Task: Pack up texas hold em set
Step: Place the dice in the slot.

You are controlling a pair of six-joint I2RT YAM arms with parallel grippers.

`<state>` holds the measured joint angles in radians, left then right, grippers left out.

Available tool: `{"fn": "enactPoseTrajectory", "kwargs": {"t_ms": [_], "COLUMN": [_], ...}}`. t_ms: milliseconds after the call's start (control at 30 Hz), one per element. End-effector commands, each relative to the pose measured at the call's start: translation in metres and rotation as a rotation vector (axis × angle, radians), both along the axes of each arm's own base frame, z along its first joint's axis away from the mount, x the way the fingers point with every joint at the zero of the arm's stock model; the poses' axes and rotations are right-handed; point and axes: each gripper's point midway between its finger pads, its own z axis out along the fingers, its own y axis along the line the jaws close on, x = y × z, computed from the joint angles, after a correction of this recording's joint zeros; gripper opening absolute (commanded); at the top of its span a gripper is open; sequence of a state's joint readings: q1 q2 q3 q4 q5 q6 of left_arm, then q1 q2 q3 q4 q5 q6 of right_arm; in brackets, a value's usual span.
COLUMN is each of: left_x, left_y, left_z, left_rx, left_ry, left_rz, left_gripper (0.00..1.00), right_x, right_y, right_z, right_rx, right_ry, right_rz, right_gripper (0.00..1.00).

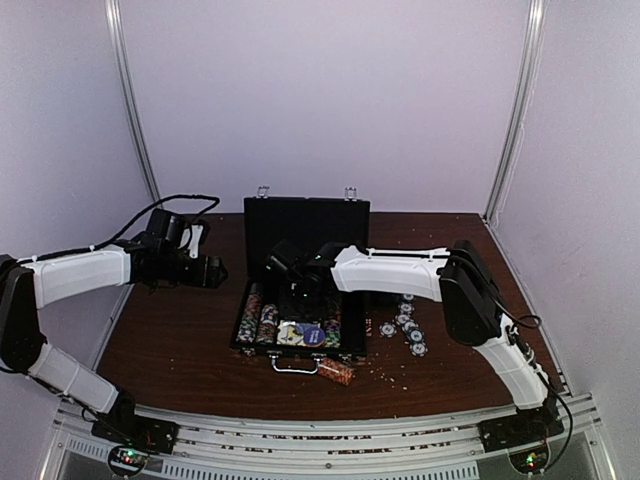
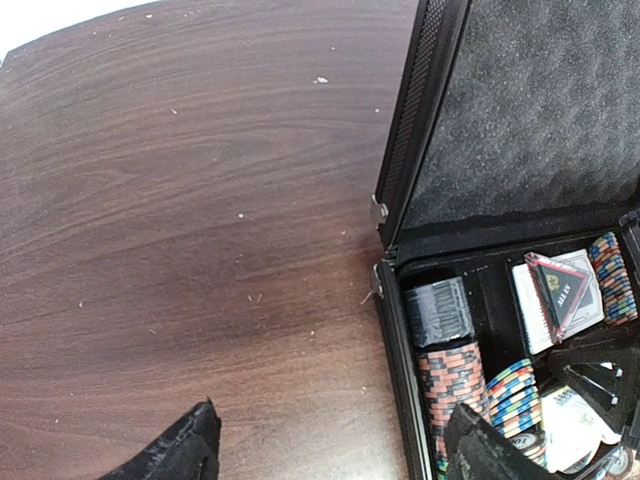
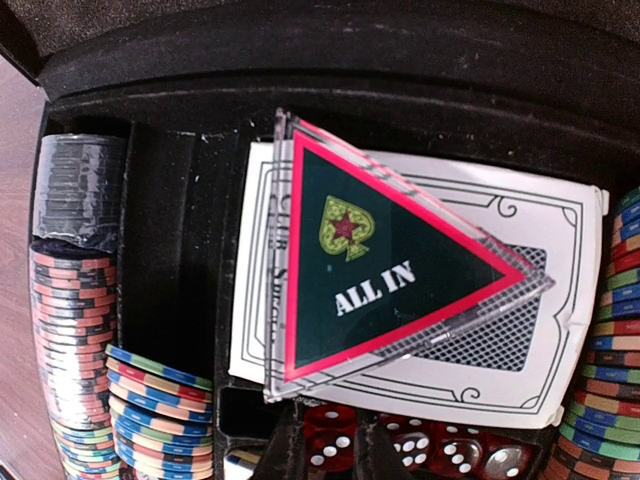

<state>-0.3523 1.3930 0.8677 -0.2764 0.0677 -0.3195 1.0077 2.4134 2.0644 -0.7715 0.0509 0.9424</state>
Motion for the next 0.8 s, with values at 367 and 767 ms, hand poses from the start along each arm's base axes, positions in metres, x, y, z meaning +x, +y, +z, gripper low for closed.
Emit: {"fn": "enactPoseTrajectory", "kwargs": {"t_ms": [367,767], "left_x": [0.009,0.007], "left_y": [-0.005,-0.006], "left_z": [0.007,0.002], "left_rx": [-0.02,-0.022], "left_ry": [-0.041,-0.027], "left_rz": [-0.019,-0.028], "left_gripper": [0.8,0.8], "right_x": [0.015,0.023], "right_y": [-0.05,-0.053], "right_z": [-0.031,-0.028], "right_rx": [-0.206,-0.21], "right_ry": [-0.01,-0.031], "right_rz": [-0.083,-0.105], "right_gripper": [0.0,0.0]}}
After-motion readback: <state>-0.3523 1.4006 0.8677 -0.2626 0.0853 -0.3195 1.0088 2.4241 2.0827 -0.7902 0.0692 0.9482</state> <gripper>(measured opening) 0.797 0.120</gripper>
